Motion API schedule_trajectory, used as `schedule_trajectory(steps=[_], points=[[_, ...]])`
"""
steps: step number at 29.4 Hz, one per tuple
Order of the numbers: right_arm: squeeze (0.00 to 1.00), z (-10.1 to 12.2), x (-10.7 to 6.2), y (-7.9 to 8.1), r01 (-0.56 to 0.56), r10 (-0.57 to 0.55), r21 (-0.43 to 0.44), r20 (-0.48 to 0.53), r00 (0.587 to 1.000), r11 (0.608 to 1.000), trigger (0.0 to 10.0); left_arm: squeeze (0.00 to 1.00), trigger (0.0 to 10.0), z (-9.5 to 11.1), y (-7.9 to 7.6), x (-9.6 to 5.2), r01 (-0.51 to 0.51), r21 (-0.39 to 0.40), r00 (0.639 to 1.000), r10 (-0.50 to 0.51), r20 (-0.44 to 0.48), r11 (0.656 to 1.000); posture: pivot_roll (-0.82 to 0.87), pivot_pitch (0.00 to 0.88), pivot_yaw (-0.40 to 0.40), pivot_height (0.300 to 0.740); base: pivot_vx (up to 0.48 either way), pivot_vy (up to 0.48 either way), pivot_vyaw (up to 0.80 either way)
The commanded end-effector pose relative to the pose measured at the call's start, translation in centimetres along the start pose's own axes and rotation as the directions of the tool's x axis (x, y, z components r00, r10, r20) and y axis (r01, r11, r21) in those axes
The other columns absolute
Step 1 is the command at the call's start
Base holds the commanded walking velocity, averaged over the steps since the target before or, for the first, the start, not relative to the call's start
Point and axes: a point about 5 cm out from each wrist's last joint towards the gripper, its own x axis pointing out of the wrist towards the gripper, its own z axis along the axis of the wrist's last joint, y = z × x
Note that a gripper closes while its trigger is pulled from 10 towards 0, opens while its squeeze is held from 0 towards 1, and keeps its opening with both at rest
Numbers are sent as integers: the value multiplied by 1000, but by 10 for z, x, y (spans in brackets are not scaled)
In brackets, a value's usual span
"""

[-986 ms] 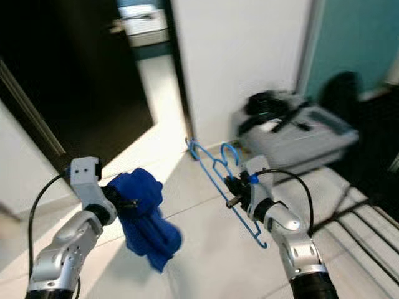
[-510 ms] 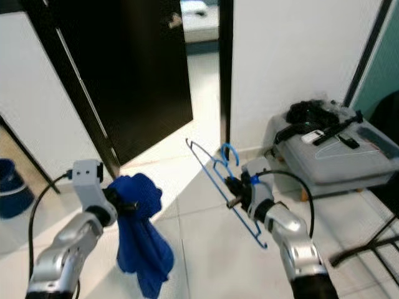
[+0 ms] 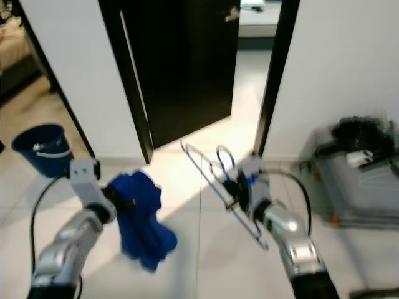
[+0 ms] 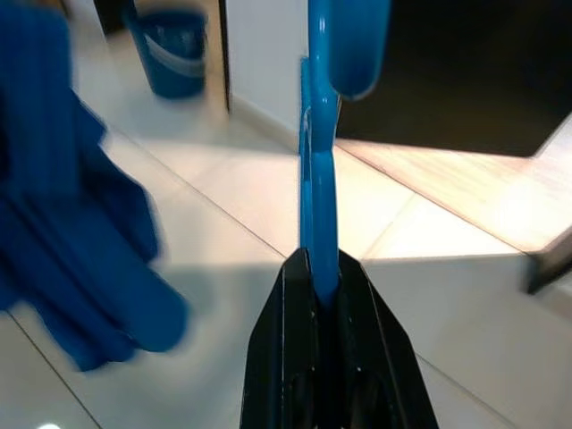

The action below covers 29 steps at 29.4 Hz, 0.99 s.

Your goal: Hang hanger

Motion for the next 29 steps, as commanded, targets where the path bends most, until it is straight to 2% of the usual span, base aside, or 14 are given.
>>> schedule_trajectory(steps=[1, 3, 10, 11, 14, 23, 29], points=[[0, 4, 6, 1, -28, 28, -25, 0, 1000, 999, 10000, 0, 10000, 1, -5, 0, -12, 32, 1000, 11, 28, 999, 8, 0, -184, 731, 0, 0, 681], [0, 6, 10, -4, -22, 22, -34, -4, 1000, 999, 10000, 0, 10000, 2, -9, -1, -15, 56, 999, 13, 36, 998, 19, 0, -179, 731, 0, 0, 681], [0, 8, 14, -6, 9, -9, -2, 22, 1000, 1000, 10000, 0, 10000, 3, -6, -2, 5, 35, 999, -6, 34, 999, 18, 0, -144, 731, 0, 0, 681], [0, 8, 13, -6, 38, -39, 17, 40, 998, 999, 10000, 0, 10000, 4, -8, 0, 35, 63, 999, -37, 29, 997, 8, 0, -114, 731, 0, 0, 681], [0, 8, 12, -8, 60, -61, 27, 51, 997, 998, 10000, 0, 10000, 5, -10, 2, 44, 98, 998, -47, 35, 994, -4, 0, -89, 731, 0, 0, 681], [0, 8, 15, -8, 69, -71, 39, 68, 995, 997, 10000, 0, 10000, 6, -8, 5, 51, 158, 998, -56, 30, 986, 6, 0, -65, 731, 0, 0, 683], [0, 7, 16, -6, 68, -71, 45, 73, 995, 997, 10000, 0, 10000, 8, -4, 3, 51, 159, 997, -59, 49, 986, 8, 0, -56, 731, 41, 0, 681]])
